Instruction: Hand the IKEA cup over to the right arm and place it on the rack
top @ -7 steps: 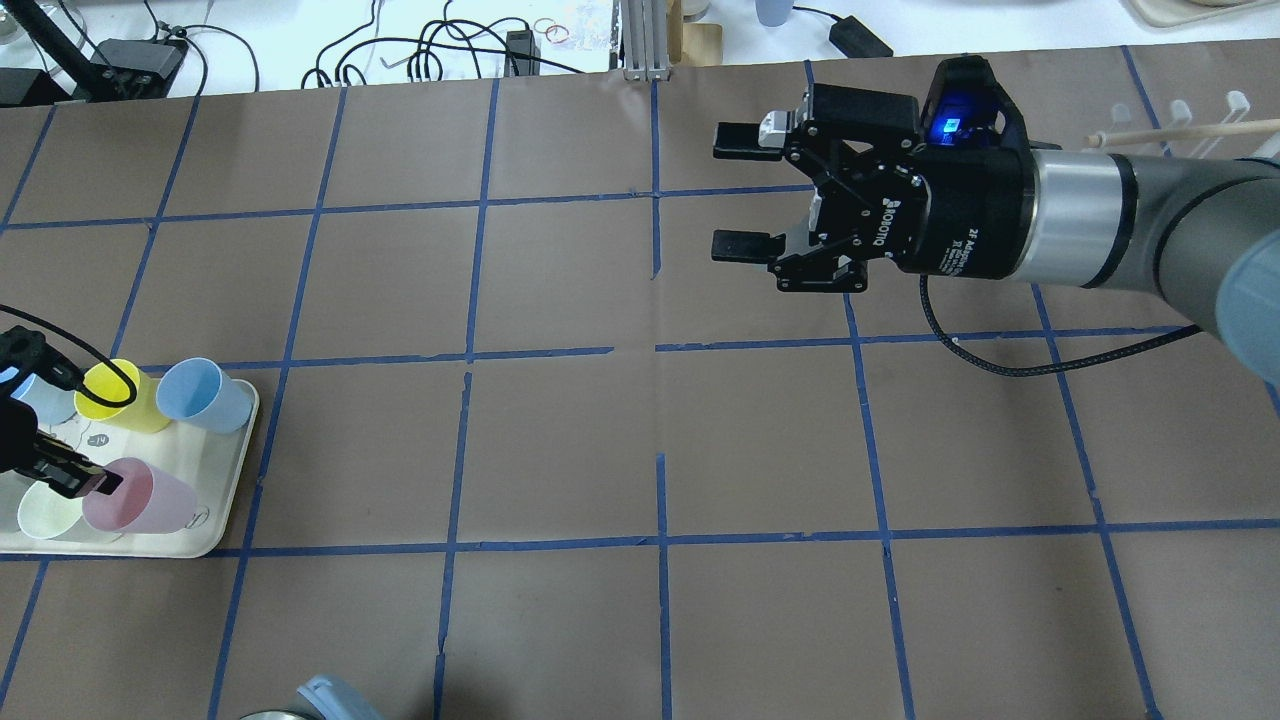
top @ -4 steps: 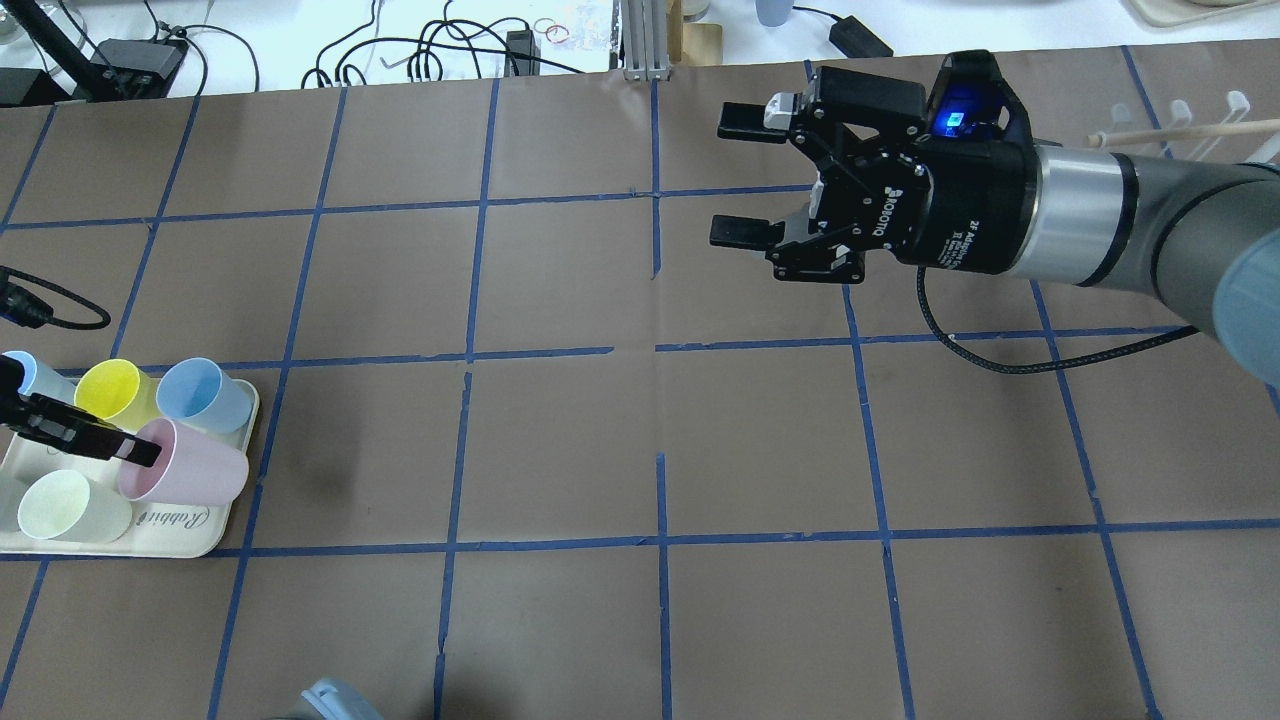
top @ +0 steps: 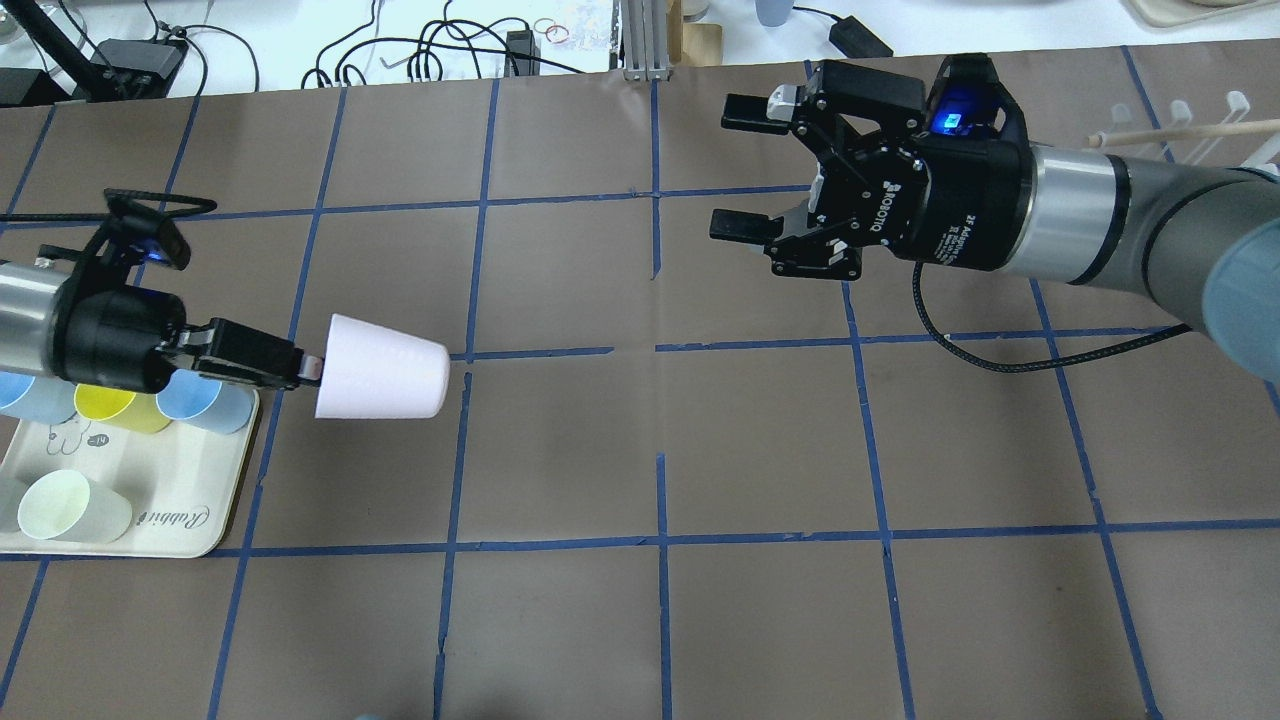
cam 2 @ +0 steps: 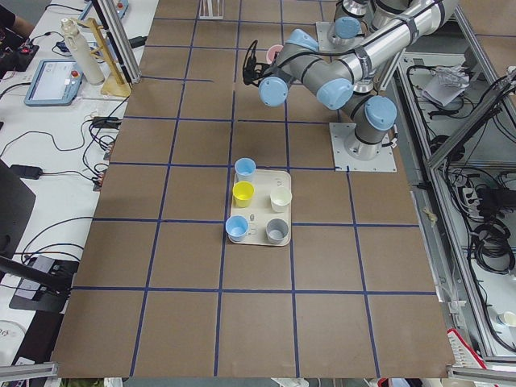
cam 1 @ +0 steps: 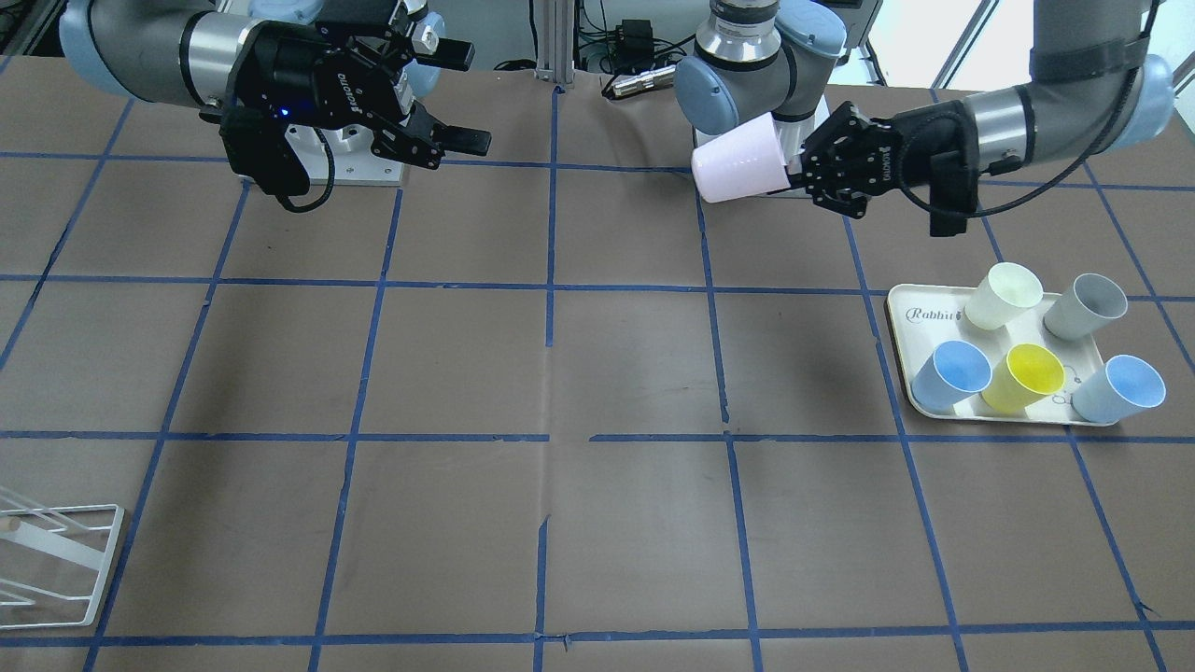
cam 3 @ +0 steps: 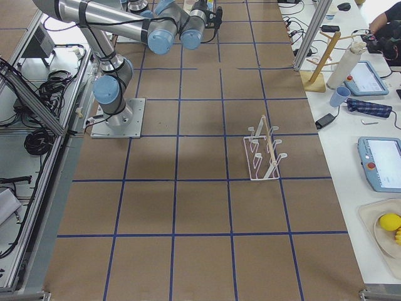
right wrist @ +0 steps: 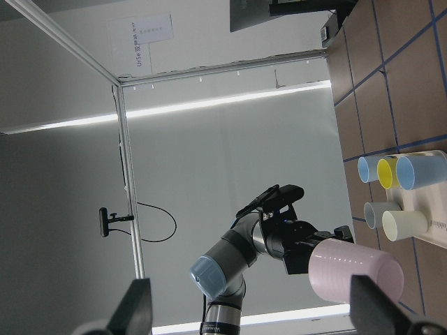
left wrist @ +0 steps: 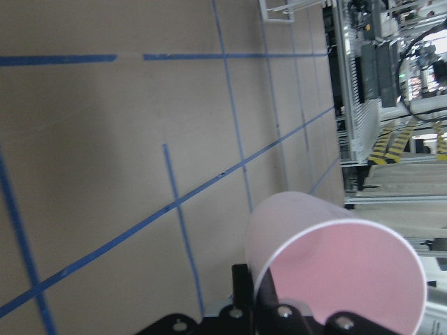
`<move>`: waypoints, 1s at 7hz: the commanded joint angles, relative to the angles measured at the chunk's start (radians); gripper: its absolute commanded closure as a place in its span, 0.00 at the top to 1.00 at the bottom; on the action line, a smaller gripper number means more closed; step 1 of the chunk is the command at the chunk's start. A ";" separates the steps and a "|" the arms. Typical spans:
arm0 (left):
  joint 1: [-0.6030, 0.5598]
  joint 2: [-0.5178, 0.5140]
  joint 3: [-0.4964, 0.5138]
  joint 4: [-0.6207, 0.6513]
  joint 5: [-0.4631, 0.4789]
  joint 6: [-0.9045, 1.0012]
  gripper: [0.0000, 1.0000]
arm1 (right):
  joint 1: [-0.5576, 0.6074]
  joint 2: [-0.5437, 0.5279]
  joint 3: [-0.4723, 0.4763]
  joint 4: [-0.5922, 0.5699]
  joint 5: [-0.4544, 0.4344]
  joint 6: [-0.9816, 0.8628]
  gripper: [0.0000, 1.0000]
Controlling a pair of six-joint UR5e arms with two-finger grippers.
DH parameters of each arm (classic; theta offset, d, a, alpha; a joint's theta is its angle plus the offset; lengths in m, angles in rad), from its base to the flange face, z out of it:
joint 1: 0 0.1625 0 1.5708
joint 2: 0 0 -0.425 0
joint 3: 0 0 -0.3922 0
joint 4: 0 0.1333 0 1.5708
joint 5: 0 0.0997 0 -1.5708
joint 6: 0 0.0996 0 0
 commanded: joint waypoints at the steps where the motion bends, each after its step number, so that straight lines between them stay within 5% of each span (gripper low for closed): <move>1: -0.244 0.002 -0.017 0.000 -0.339 -0.112 0.00 | 0.003 0.000 0.003 0.015 0.000 0.001 1.00; 5: -0.341 0.008 -0.039 -0.006 -0.625 -0.122 0.00 | -0.002 0.000 0.003 0.031 -0.008 0.003 1.00; 7: -0.349 0.020 -0.060 -0.003 -0.656 -0.126 0.00 | 0.004 -0.001 0.003 0.070 -0.008 0.006 1.00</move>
